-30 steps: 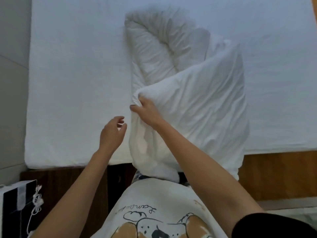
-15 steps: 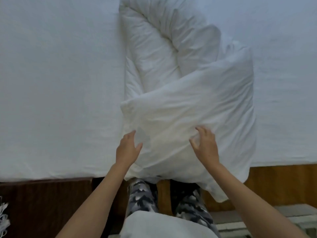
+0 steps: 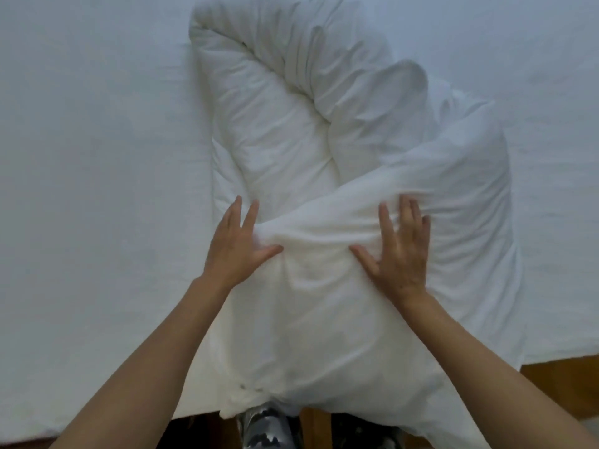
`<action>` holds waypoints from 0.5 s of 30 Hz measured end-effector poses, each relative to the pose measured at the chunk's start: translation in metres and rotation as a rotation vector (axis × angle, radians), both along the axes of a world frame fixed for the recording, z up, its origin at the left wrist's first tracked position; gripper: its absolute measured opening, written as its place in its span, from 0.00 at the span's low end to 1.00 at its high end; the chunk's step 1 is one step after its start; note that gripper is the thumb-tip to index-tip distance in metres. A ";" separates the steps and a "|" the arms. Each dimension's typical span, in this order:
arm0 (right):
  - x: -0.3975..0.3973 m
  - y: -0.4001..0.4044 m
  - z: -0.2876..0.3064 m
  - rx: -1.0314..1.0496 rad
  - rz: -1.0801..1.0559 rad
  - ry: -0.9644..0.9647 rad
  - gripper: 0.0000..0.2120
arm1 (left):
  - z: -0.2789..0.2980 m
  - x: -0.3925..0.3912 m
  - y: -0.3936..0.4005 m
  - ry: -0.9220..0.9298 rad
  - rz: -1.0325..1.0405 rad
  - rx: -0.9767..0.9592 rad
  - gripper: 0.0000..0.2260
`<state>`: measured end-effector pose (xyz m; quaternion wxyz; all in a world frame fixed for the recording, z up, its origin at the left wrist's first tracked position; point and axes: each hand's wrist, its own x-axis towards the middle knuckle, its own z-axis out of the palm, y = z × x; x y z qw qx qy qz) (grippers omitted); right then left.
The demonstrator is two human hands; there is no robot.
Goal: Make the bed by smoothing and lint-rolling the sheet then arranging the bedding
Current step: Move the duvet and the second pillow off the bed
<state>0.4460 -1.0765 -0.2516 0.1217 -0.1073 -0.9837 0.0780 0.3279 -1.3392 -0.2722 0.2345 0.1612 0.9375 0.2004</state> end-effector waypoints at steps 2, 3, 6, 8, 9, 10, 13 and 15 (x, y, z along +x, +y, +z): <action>-0.050 0.010 -0.006 0.006 -0.054 0.001 0.38 | 0.001 -0.035 0.009 0.042 -0.038 0.002 0.41; -0.073 0.016 -0.009 0.004 -0.086 -0.002 0.39 | 0.001 -0.054 0.015 0.068 -0.037 0.002 0.40; -0.133 0.029 -0.027 -0.032 -0.206 -0.049 0.44 | -0.002 -0.112 0.035 0.132 -0.006 -0.007 0.36; -0.158 0.032 -0.049 -0.067 -0.237 -0.114 0.46 | -0.007 -0.152 0.050 0.150 0.016 -0.018 0.35; -0.165 0.031 -0.060 -0.068 -0.229 -0.156 0.47 | -0.009 -0.170 0.057 0.167 0.031 -0.014 0.34; -0.167 0.028 -0.072 -0.060 -0.213 -0.192 0.48 | -0.010 -0.188 0.066 0.193 0.044 0.004 0.33; -0.176 0.029 -0.107 -0.055 -0.199 -0.221 0.48 | -0.012 -0.255 0.103 0.282 0.058 0.090 0.30; -0.183 0.035 -0.127 -0.076 -0.205 -0.185 0.47 | -0.012 -0.302 0.133 0.362 0.041 0.103 0.30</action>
